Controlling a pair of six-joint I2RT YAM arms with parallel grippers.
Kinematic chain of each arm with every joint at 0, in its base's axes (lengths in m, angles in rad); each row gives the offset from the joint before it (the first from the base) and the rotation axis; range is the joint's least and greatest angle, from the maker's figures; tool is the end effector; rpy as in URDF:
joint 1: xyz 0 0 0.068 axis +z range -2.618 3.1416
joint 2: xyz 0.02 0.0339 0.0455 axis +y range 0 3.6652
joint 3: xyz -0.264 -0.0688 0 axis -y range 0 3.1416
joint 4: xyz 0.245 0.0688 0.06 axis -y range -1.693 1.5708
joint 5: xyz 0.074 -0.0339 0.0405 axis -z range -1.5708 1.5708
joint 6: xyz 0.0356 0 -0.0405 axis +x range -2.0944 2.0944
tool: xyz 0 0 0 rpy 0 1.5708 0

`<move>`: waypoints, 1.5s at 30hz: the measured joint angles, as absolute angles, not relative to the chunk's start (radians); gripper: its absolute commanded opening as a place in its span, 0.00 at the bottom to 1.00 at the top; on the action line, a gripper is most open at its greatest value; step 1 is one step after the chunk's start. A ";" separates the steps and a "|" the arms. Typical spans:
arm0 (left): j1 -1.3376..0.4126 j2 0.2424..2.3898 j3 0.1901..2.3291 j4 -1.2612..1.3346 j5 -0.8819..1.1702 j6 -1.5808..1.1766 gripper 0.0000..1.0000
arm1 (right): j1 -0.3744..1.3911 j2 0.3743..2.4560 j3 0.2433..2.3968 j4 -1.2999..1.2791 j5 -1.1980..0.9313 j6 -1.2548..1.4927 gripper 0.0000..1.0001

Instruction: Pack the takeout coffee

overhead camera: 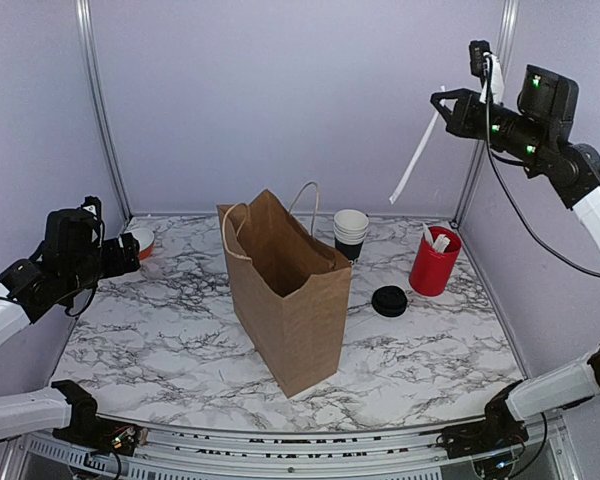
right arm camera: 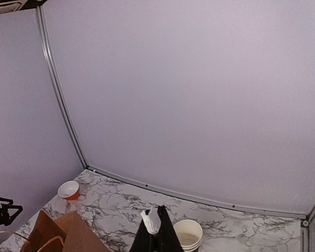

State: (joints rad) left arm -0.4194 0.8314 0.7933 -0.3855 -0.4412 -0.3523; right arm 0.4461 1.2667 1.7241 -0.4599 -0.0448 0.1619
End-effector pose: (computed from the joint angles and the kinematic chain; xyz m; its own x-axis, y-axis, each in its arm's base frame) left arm 0.1761 -0.0619 0.3155 -0.3567 -0.1826 -0.9162 -0.1176 0.9817 -0.1498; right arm 0.2193 0.1066 0.5271 -0.0782 0.1411 -0.9869 -0.4649 0.8705 0.1613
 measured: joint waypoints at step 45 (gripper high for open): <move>-0.418 0.831 0.789 -0.385 -0.434 -0.355 0.99 | 0.979 1.309 1.645 -0.003 0.118 -0.054 0.00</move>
